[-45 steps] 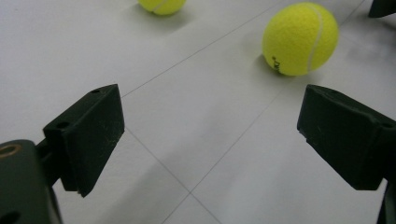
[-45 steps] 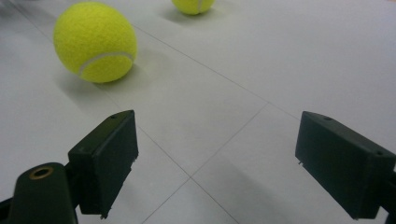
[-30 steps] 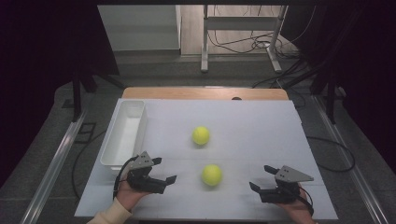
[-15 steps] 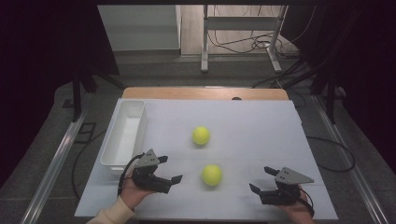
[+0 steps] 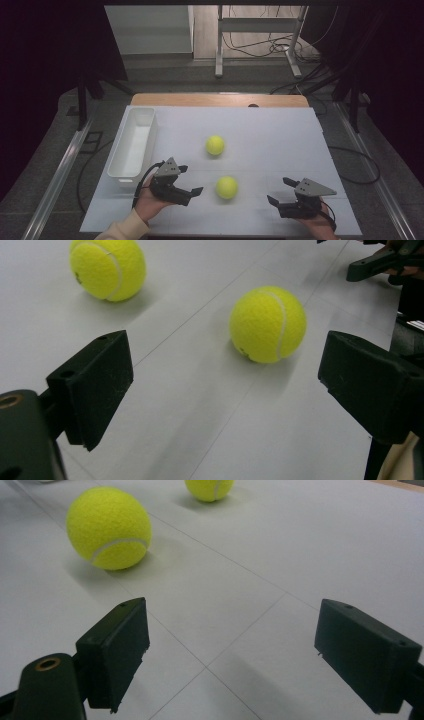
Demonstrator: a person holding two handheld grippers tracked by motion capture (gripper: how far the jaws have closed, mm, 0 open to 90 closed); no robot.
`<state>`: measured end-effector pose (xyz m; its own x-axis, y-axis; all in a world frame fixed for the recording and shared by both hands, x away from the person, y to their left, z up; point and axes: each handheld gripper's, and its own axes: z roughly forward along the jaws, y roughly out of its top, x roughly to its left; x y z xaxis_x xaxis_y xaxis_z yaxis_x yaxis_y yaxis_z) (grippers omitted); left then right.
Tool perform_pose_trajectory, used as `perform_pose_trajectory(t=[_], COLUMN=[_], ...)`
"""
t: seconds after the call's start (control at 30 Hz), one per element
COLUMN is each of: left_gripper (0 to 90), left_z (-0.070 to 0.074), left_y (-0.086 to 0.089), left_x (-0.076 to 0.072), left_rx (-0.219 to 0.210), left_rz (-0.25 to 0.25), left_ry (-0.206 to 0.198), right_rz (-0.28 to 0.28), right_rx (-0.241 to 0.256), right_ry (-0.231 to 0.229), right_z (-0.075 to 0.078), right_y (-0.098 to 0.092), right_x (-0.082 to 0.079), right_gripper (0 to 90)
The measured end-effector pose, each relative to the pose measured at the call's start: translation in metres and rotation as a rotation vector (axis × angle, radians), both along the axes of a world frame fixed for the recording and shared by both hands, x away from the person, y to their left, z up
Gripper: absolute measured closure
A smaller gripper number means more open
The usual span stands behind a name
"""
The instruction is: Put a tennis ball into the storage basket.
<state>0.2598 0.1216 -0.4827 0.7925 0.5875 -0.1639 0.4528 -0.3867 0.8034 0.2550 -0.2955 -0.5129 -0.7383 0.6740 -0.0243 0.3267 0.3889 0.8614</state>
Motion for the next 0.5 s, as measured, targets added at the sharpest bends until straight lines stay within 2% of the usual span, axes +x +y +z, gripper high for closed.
perform_pose_trajectory(t=[0.2, 0.5], left_gripper=[8.3, 8.2], left_z=[0.001, 0.001], left_y=[-0.010, -0.022], left_x=[0.002, 0.008], left_rx=[0.014, 0.021], left_rz=[-0.031, -0.061], left_ry=[-0.002, 0.016], right_rz=[-0.005, -0.011], right_rx=[-0.009, -0.009], right_ry=[0.002, 0.004], right_z=[-0.001, -0.001], right_y=[0.001, 0.001], right_x=[0.000, 0.001], right_gripper=[14.7, 14.8])
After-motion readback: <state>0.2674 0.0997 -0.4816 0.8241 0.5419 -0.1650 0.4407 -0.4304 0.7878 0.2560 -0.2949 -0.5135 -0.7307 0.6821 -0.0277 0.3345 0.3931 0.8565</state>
